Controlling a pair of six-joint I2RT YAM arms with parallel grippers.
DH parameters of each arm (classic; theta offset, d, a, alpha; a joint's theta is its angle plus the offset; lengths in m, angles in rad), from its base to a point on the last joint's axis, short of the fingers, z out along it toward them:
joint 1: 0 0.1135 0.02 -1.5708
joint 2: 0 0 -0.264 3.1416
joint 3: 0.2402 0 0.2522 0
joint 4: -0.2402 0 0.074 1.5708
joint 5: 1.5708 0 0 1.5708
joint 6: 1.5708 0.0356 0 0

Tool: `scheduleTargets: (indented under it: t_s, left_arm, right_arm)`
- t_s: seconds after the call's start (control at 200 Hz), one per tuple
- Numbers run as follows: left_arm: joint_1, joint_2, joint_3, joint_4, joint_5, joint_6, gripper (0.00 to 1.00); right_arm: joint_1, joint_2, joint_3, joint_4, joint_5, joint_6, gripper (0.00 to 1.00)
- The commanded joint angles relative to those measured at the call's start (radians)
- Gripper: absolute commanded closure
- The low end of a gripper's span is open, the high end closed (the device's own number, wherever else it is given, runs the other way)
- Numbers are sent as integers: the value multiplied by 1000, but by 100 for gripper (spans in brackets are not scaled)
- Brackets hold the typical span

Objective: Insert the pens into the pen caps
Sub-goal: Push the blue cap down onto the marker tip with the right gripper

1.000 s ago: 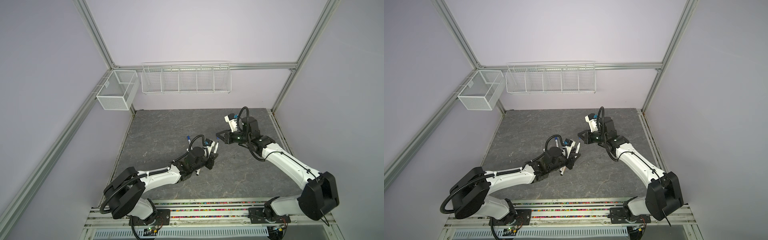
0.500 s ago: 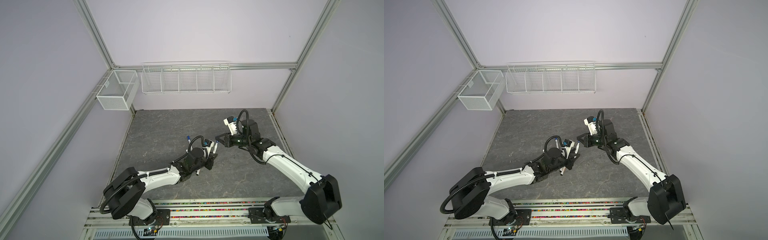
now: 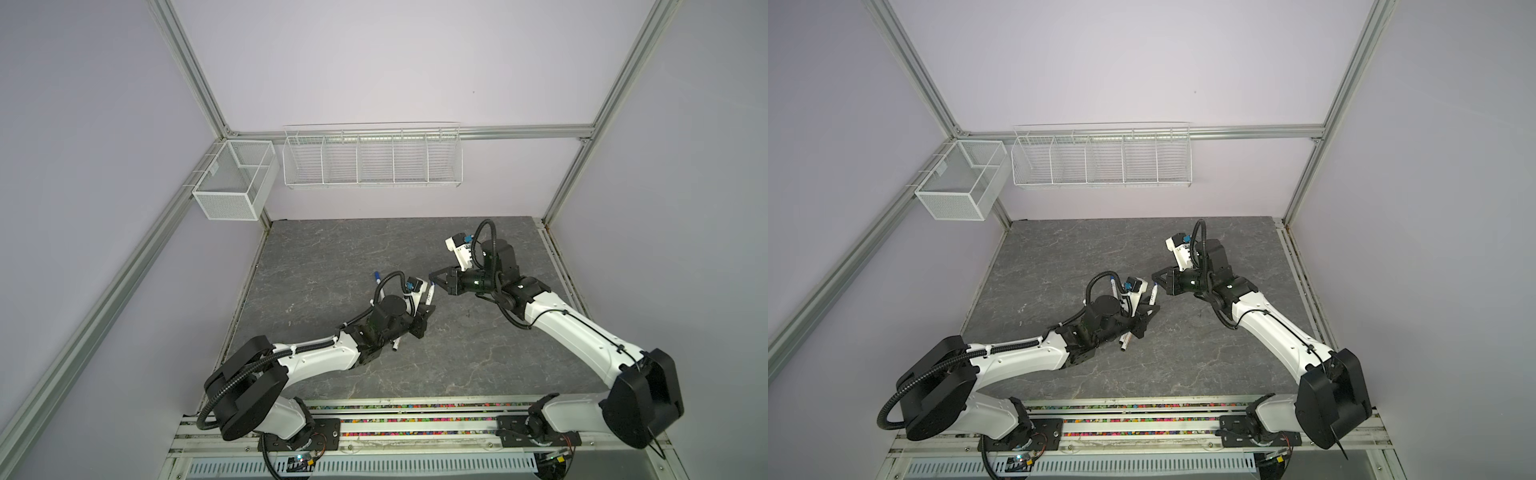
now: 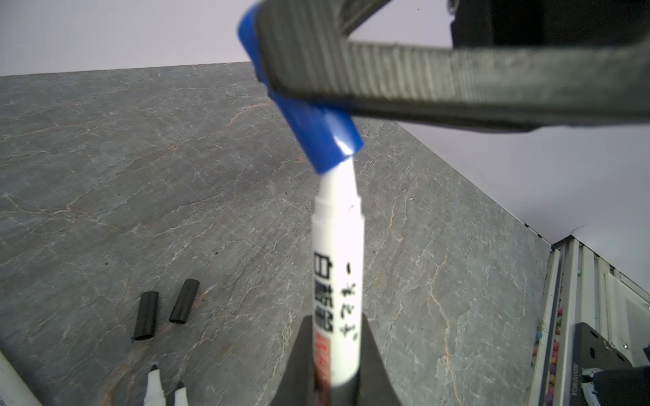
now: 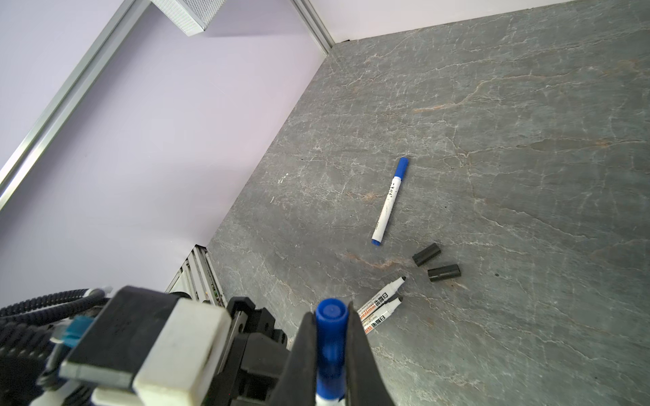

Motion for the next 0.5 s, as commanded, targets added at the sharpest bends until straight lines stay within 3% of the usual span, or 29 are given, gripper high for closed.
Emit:
scheduleTargets:
  t_s: [0.0,0.26,0.5]
  left_arm:
    - [18,-21,58,84,22,-5,100]
    - [117,2,62,290,85,-171,100]
    - [125,-3,147,212,72,-79,100]
  right_arm:
    - [14,13,3,0,-16,-6,93]
    - [14,8,14,8,-43,3,93]
    - [14,41,94,-126,-198,-112,93]
